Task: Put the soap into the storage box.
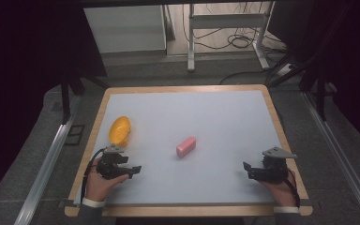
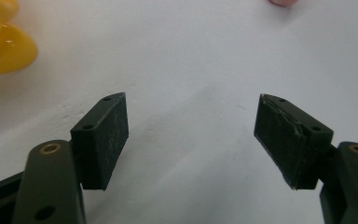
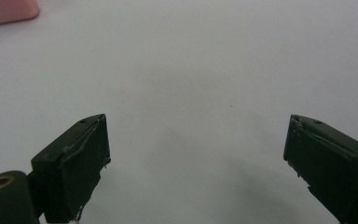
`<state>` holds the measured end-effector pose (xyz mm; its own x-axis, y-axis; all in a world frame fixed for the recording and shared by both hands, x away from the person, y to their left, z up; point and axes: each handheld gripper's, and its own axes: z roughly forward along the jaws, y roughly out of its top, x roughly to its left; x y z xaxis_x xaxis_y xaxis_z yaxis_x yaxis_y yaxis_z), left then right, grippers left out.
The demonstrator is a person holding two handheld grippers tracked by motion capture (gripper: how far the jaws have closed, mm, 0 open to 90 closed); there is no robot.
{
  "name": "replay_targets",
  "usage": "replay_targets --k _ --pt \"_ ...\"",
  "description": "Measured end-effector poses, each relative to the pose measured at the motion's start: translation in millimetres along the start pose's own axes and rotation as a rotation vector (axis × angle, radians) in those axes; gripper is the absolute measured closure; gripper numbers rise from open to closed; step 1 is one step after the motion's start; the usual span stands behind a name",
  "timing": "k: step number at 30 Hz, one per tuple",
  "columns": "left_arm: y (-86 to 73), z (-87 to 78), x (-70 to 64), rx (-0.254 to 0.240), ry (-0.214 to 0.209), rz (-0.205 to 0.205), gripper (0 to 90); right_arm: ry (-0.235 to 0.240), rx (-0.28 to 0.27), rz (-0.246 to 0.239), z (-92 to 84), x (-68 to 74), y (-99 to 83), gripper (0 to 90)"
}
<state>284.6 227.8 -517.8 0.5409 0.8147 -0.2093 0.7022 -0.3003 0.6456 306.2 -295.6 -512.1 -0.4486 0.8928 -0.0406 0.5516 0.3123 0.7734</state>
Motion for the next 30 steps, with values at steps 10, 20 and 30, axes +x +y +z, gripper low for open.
replay_targets --k 10,20,30 --pt "0.0 3.1 -3.3 0.012 -0.004 0.017 26.1 -0.014 -0.022 0.024 -7.2 -6.6 -1.3 7.2" --pt "-0.6 4.3 -1.9 0.016 -0.003 0.015 26.0 -0.016 -0.021 0.015 -5.6 -5.7 -2.2 7.2" --pt "-0.4 3.2 -2.6 0.015 0.025 0.014 26.1 -0.008 -0.027 0.023 -2.3 -7.1 -3.1 7.3"
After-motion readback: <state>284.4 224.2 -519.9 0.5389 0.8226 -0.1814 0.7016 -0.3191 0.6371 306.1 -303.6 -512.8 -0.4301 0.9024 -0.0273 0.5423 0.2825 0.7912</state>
